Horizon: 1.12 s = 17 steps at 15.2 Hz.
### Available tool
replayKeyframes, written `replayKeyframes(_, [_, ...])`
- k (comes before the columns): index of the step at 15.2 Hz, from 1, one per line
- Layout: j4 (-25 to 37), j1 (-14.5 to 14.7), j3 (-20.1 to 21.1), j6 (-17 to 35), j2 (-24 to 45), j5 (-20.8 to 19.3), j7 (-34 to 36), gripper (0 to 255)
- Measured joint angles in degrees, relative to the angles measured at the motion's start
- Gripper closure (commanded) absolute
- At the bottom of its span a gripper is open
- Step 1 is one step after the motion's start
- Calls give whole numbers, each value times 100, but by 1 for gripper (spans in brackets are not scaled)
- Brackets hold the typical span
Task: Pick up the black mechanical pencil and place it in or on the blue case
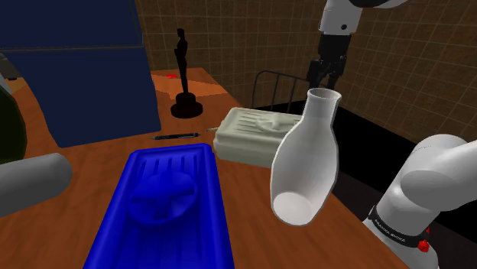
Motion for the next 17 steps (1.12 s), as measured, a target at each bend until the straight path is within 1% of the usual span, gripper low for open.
replayKeyframes(2, [25, 29, -2, 74, 82, 8, -55, 0])
replayKeyframes(8, [227, 382, 55, 954, 964, 156, -622, 0])
replayKeyframes(12, [470, 644, 156, 1515, 1610, 287, -1001, 0])
replayKeyframes(14, [715, 762, 196, 1669, 1929, 344, -1210, 0])
replayKeyframes(17, [921, 929, 270, 2046, 2402, 426, -1529, 0])
